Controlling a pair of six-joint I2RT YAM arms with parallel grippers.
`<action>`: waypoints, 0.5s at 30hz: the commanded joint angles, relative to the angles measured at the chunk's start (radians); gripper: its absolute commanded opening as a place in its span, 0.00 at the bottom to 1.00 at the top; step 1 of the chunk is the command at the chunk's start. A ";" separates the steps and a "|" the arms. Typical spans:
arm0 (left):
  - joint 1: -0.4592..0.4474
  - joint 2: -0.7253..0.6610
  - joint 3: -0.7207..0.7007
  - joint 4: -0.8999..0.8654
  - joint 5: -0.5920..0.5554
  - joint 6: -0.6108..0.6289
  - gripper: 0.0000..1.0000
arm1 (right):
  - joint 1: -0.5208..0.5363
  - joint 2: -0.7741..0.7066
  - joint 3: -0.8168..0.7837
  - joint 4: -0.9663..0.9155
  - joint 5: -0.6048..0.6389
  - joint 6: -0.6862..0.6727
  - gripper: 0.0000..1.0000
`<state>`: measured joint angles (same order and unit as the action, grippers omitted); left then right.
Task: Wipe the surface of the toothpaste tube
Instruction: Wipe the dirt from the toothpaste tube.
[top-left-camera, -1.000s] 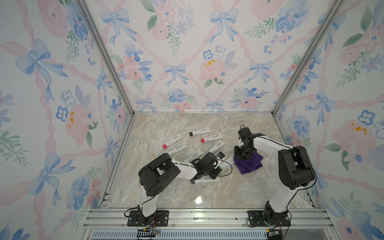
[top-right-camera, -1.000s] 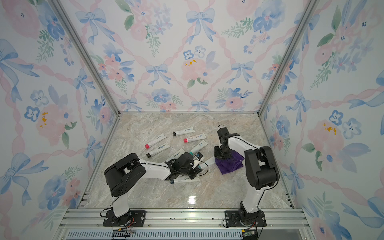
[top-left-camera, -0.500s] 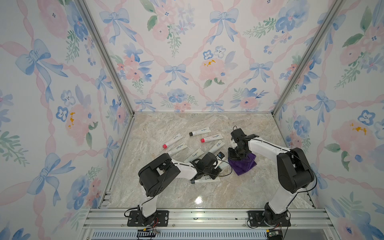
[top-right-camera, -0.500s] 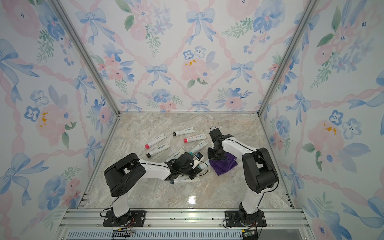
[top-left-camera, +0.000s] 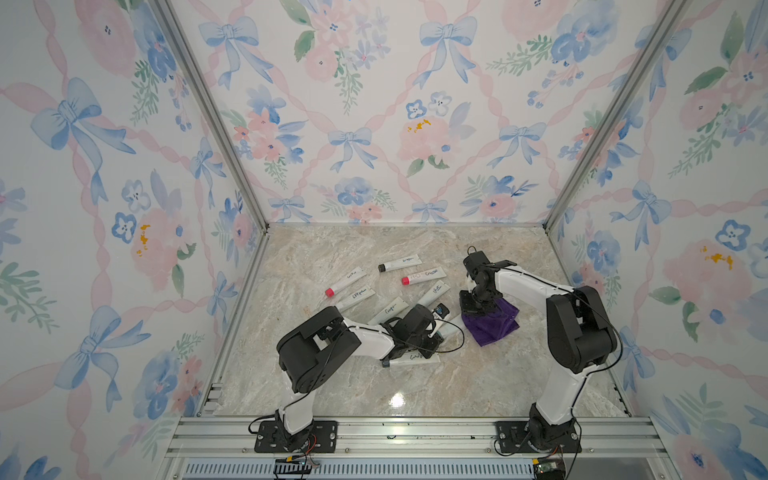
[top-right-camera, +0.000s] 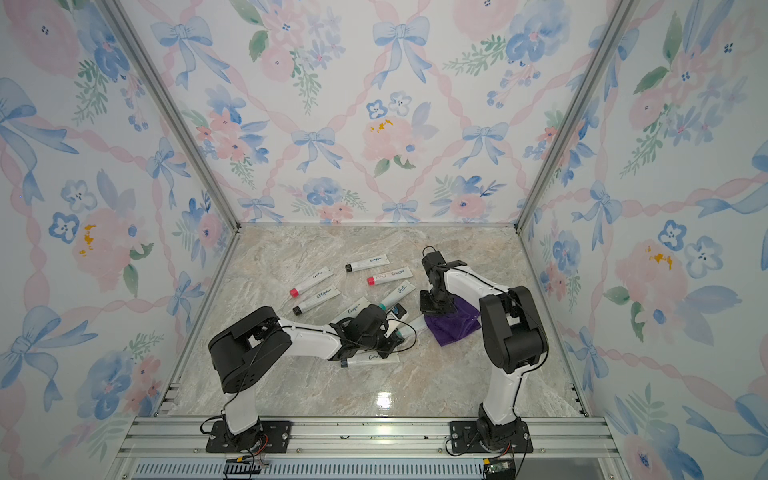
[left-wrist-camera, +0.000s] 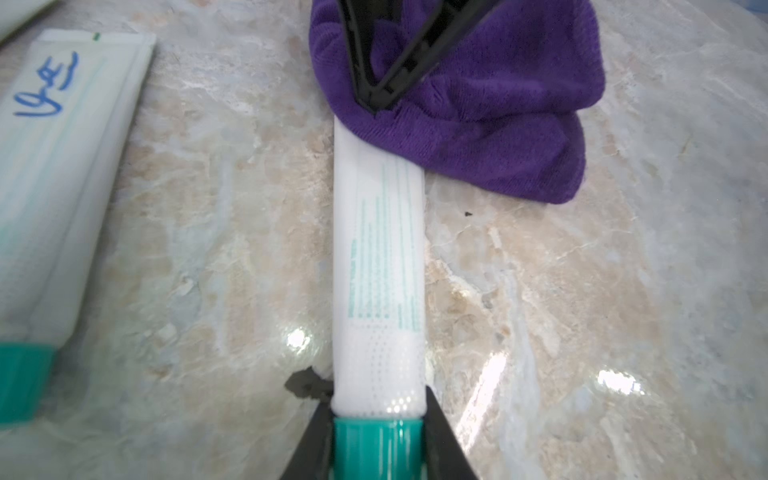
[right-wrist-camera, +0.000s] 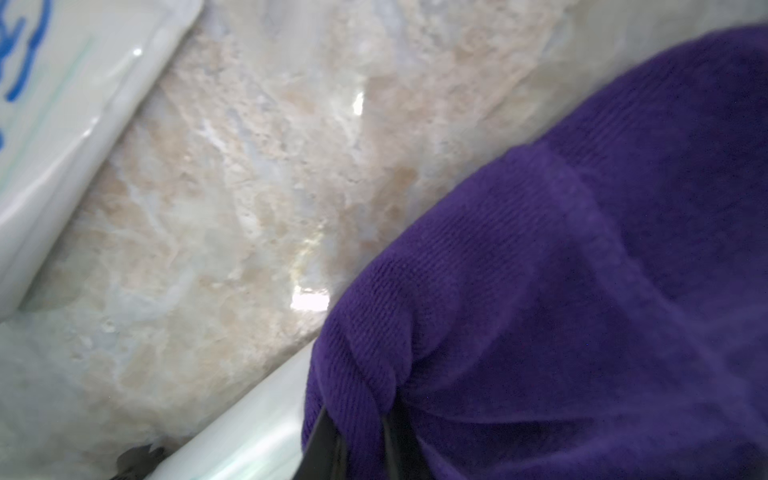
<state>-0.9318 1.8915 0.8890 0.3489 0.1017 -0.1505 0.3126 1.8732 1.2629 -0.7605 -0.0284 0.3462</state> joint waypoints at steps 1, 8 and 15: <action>0.001 0.015 -0.002 -0.018 -0.009 0.000 0.11 | -0.033 0.037 -0.003 -0.047 0.064 -0.016 0.14; 0.000 0.020 0.000 -0.018 -0.009 0.002 0.11 | 0.031 0.005 -0.031 -0.005 -0.127 -0.013 0.15; 0.001 0.023 0.002 -0.018 -0.007 0.002 0.11 | 0.144 -0.071 -0.101 0.011 -0.215 0.005 0.15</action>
<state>-0.9318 1.8915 0.8890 0.3485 0.1013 -0.1505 0.3832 1.8179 1.2125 -0.7223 -0.0837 0.3374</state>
